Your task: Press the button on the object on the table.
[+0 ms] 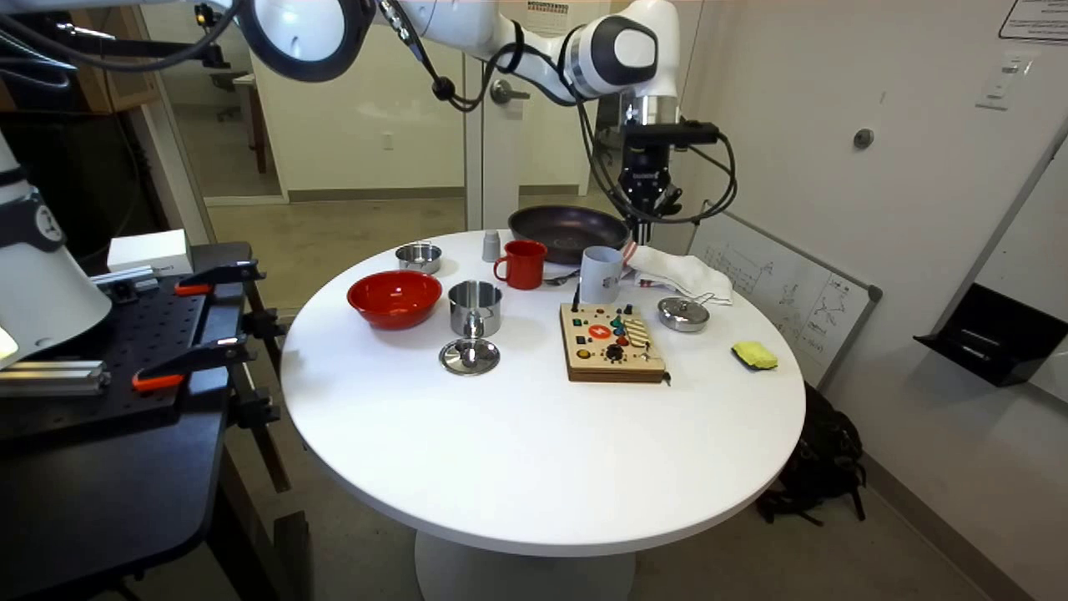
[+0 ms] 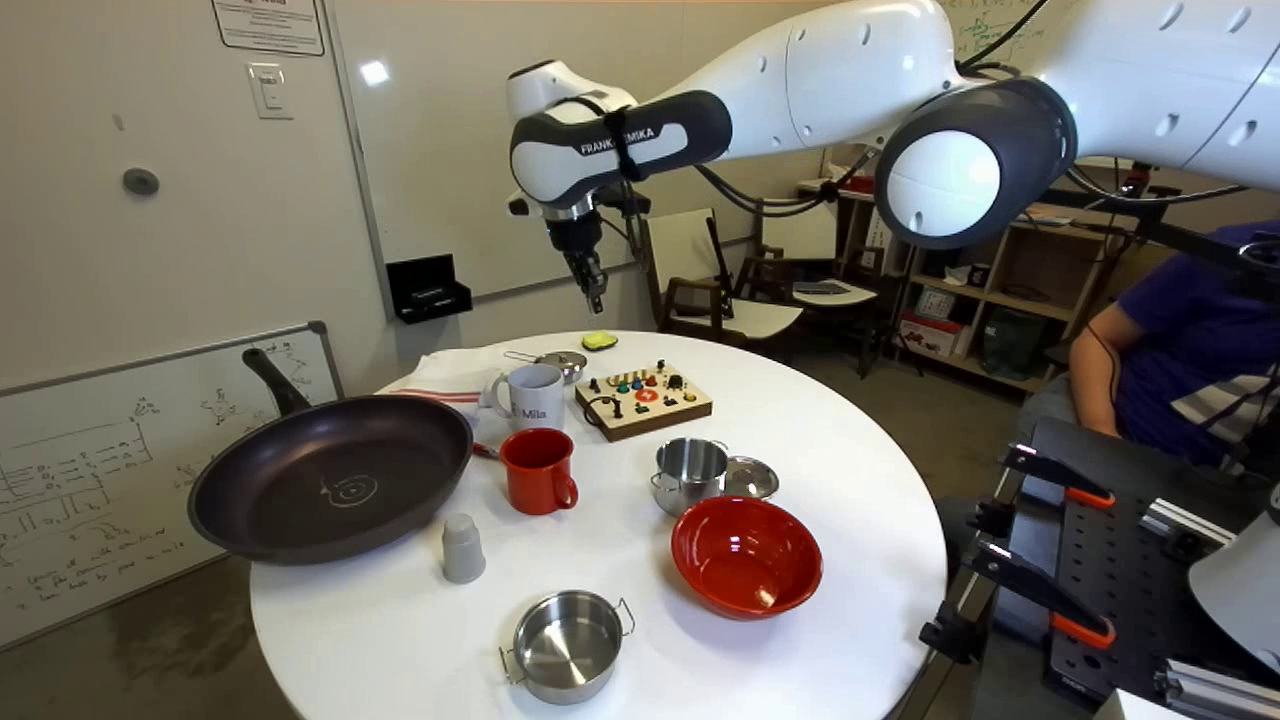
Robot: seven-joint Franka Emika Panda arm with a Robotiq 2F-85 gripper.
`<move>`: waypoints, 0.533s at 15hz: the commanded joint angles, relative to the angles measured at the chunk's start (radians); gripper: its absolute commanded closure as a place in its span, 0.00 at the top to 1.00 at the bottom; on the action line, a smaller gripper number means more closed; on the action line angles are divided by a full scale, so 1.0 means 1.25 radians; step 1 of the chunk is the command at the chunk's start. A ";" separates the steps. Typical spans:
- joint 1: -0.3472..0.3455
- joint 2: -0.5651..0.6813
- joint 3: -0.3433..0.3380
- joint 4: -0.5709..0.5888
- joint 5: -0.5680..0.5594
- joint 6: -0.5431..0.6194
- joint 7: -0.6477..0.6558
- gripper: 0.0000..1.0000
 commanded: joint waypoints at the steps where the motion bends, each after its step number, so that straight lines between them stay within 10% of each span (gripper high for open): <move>1: 0.013 -0.048 -0.024 0.004 -0.009 -0.123 0.088 0.04; 5: 0.004 -0.082 -0.007 0.000 0.019 -0.250 0.160 0.06; 6: -0.002 -0.087 0.000 -0.002 0.034 -0.277 0.202 0.30; 7: -0.007 -0.087 0.005 0.002 0.047 -0.289 0.240 0.32; 8: 0.001 -0.075 -0.008 0.005 0.022 -0.251 0.182 0.13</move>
